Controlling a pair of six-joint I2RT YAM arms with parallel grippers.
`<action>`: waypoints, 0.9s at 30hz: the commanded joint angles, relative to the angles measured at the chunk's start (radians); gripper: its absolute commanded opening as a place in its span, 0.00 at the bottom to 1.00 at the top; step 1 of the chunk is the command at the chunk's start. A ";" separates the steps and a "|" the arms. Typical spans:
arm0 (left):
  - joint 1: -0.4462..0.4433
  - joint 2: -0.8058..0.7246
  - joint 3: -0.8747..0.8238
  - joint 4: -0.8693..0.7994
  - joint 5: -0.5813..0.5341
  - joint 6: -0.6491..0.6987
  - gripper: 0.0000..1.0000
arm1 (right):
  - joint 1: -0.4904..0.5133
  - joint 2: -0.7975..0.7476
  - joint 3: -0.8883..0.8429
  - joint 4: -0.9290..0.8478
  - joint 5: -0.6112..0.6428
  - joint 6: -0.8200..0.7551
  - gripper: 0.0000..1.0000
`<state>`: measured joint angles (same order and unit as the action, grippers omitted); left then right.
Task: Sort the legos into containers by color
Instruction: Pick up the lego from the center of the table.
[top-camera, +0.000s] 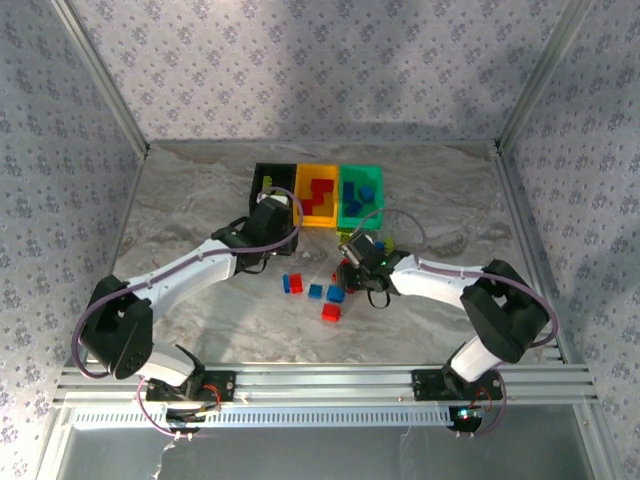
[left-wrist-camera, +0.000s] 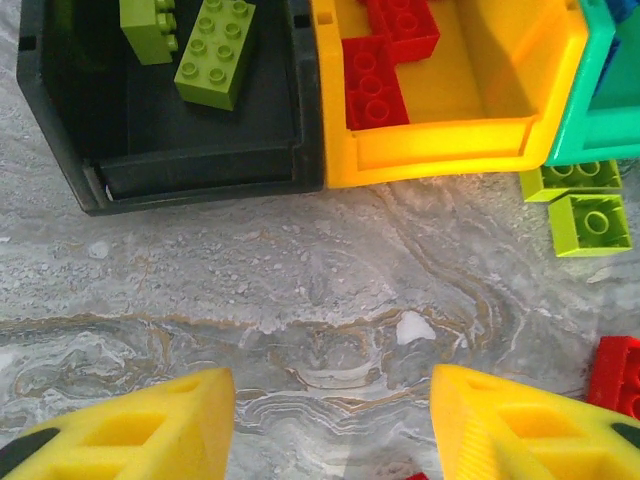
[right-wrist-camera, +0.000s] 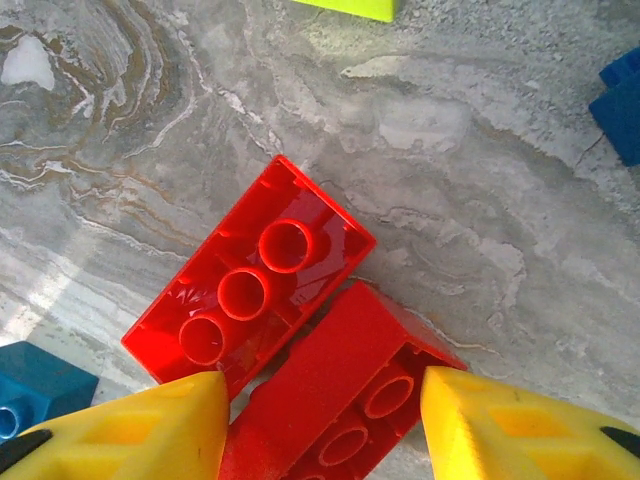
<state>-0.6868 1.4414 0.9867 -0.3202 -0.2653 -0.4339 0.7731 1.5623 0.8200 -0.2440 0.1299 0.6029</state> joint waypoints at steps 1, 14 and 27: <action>0.007 -0.035 -0.029 0.040 -0.028 0.031 0.54 | 0.006 0.017 0.026 -0.089 0.051 0.018 0.56; 0.024 -0.057 -0.132 0.126 -0.017 0.054 0.53 | 0.008 0.054 0.050 -0.168 0.033 0.135 0.58; 0.071 -0.108 -0.180 0.142 0.008 0.035 0.57 | 0.026 0.057 0.157 -0.265 0.073 0.083 0.34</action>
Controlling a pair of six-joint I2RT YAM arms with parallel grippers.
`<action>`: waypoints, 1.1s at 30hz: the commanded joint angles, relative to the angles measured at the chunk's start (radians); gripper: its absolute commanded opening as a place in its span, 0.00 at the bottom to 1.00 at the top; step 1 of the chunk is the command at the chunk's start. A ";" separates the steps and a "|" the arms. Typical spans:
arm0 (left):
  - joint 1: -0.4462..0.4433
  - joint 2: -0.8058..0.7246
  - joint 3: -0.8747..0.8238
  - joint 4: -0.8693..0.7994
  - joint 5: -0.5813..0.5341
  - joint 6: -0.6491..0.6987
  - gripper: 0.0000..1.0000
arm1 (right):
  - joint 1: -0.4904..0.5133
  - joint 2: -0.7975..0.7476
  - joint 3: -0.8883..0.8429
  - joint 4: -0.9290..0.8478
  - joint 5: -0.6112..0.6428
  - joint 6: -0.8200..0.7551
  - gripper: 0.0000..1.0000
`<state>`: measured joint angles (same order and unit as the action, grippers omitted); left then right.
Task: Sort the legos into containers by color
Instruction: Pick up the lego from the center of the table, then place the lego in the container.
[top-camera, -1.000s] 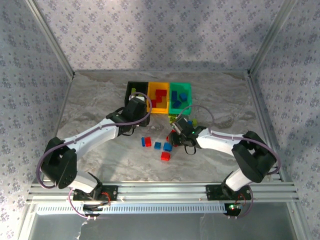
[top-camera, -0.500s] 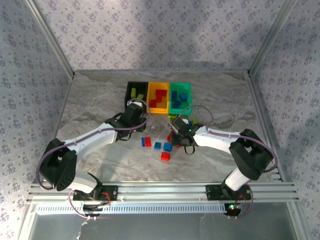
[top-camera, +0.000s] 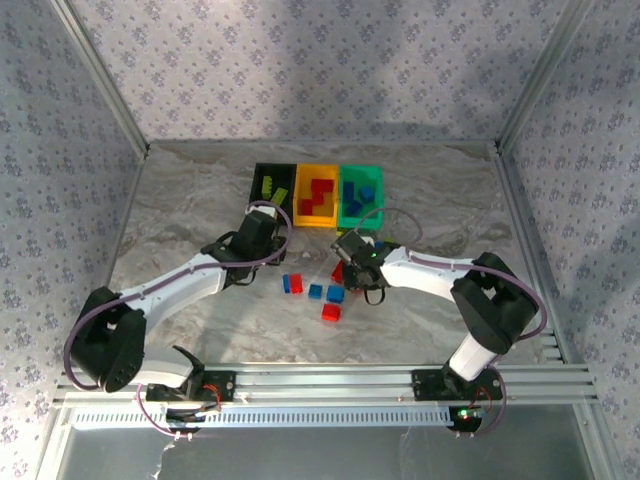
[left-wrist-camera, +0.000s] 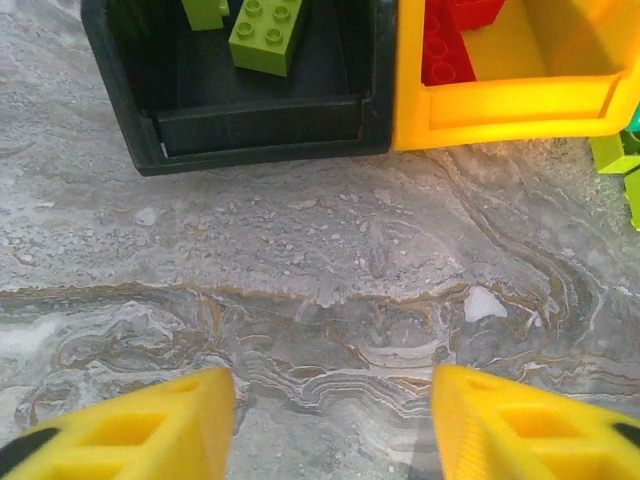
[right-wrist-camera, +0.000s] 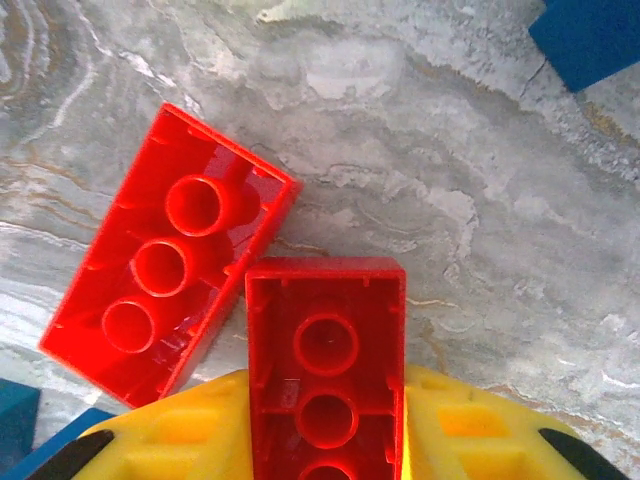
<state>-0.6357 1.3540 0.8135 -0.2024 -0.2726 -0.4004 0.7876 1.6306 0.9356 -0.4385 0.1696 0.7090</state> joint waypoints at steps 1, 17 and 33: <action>0.032 -0.015 -0.007 0.022 0.027 -0.005 0.57 | 0.016 -0.018 0.058 -0.085 0.044 -0.032 0.34; 0.096 0.026 -0.036 0.050 0.064 -0.025 0.57 | -0.047 0.330 0.714 -0.167 0.046 -0.308 0.36; 0.096 0.051 -0.036 0.059 0.058 -0.020 0.57 | -0.134 0.561 1.047 -0.206 -0.030 -0.382 0.54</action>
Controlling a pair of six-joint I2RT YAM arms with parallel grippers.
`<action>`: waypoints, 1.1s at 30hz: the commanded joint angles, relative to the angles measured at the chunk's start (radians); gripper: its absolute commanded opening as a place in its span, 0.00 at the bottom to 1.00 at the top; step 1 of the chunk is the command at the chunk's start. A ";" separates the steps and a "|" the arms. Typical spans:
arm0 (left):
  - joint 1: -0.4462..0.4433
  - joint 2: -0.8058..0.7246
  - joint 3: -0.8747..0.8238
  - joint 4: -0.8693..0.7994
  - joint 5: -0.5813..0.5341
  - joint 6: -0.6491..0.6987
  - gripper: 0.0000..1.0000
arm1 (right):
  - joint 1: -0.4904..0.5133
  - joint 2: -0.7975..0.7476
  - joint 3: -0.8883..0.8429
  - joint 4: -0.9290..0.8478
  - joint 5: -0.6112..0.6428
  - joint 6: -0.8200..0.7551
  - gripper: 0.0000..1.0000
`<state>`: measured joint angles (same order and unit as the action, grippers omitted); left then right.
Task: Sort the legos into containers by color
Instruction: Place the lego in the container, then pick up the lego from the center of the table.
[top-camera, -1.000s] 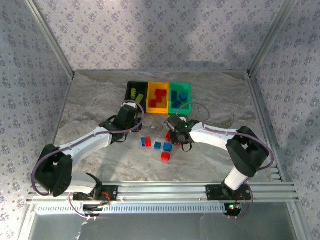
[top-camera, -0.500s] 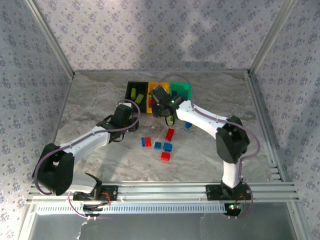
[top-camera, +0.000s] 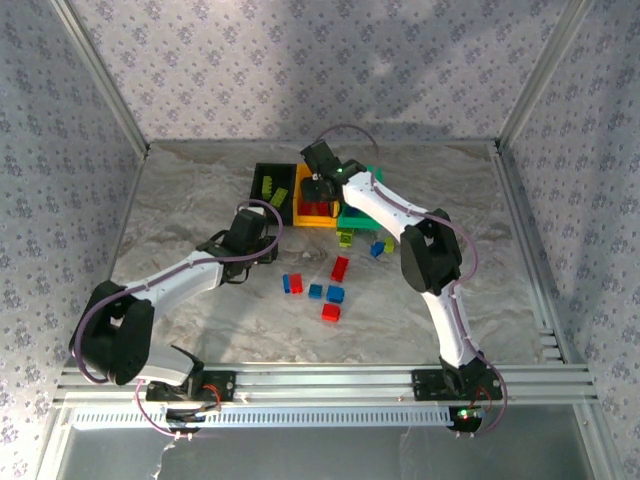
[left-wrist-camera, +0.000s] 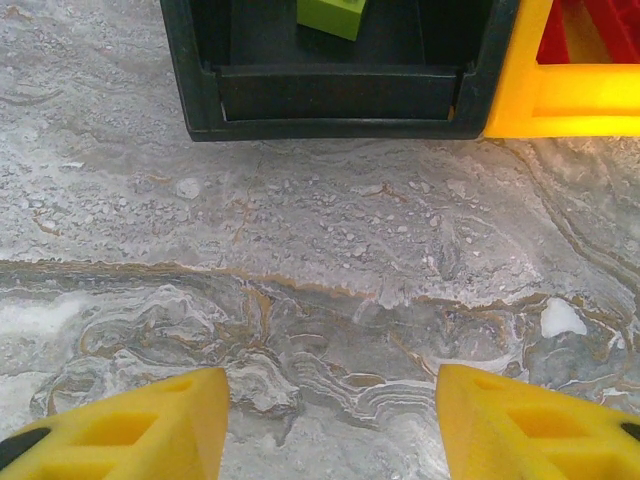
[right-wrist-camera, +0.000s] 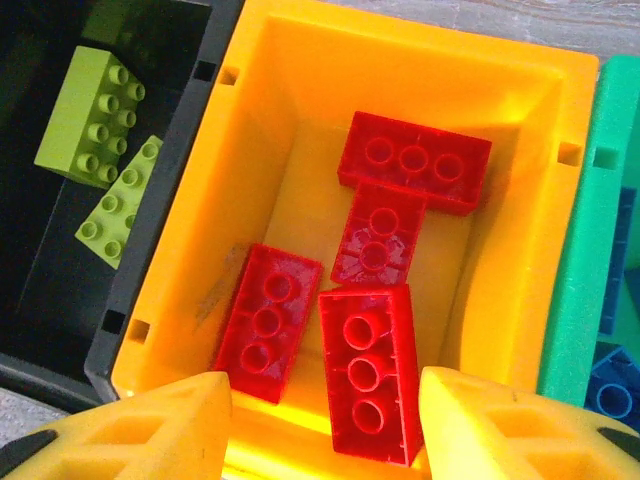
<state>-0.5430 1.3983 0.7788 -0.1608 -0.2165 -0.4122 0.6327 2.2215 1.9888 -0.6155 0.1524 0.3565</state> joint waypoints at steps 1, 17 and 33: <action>0.005 0.007 -0.001 0.019 0.003 -0.008 0.57 | 0.026 -0.048 -0.034 -0.018 -0.006 -0.032 0.55; 0.004 -0.001 -0.008 0.030 0.031 -0.017 0.57 | 0.008 -0.564 -0.772 0.106 0.037 0.038 0.53; 0.004 0.002 -0.015 0.038 0.025 -0.017 0.57 | -0.106 -0.492 -0.837 0.104 -0.016 -0.040 0.53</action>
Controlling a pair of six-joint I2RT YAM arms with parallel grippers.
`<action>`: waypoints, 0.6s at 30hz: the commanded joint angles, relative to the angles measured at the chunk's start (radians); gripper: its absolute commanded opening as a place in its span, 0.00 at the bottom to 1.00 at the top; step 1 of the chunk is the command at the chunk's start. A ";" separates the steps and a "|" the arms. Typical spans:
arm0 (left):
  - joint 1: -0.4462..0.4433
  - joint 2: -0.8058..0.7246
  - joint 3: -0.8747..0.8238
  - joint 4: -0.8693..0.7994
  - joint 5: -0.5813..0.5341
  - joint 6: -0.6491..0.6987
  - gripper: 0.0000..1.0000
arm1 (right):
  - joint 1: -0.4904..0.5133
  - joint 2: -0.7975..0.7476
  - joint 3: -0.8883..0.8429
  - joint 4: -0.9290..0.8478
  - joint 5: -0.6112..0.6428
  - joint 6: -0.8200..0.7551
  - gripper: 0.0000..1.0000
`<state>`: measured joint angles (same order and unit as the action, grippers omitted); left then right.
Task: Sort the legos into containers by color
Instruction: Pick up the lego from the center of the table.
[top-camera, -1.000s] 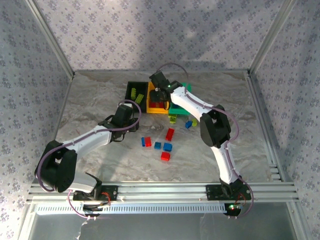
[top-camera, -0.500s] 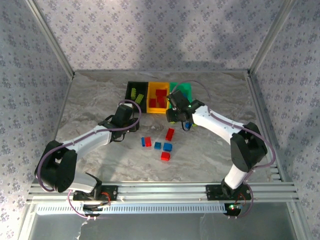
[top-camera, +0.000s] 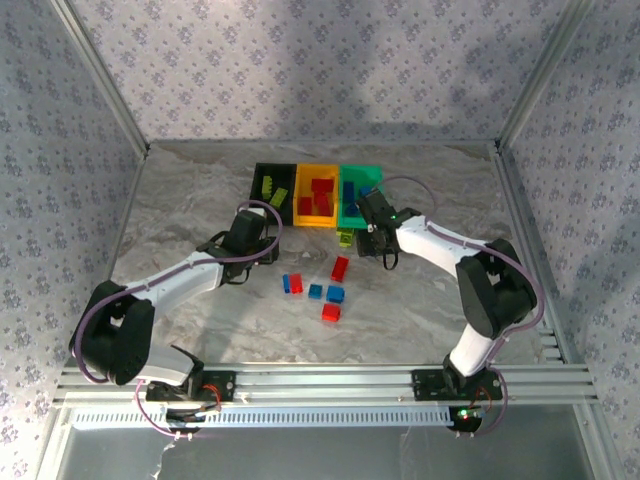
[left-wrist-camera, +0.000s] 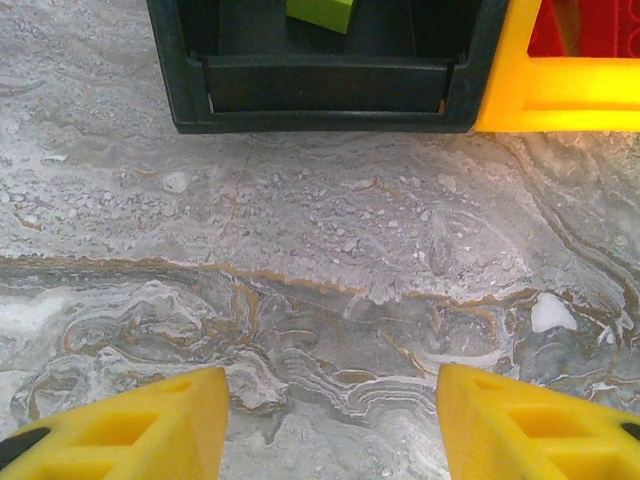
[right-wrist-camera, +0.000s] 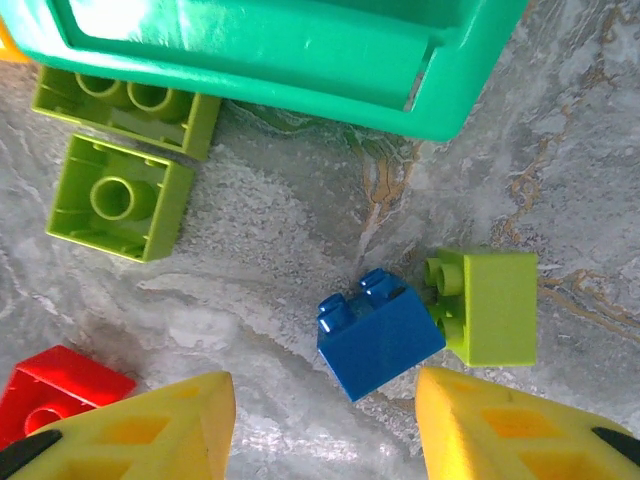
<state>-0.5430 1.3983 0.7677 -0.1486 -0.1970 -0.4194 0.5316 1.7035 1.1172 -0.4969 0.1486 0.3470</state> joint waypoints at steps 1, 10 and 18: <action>0.004 0.004 -0.003 0.025 0.005 -0.010 0.57 | -0.007 0.033 0.041 -0.015 -0.011 -0.033 0.52; 0.004 0.002 -0.004 0.024 0.008 -0.009 0.57 | -0.017 0.074 0.067 -0.037 0.030 -0.069 0.53; 0.004 0.004 -0.003 0.025 0.013 -0.010 0.57 | -0.028 0.090 0.067 -0.039 0.047 -0.087 0.52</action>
<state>-0.5430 1.3983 0.7666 -0.1402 -0.1967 -0.4198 0.5121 1.7702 1.1595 -0.5007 0.1654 0.2859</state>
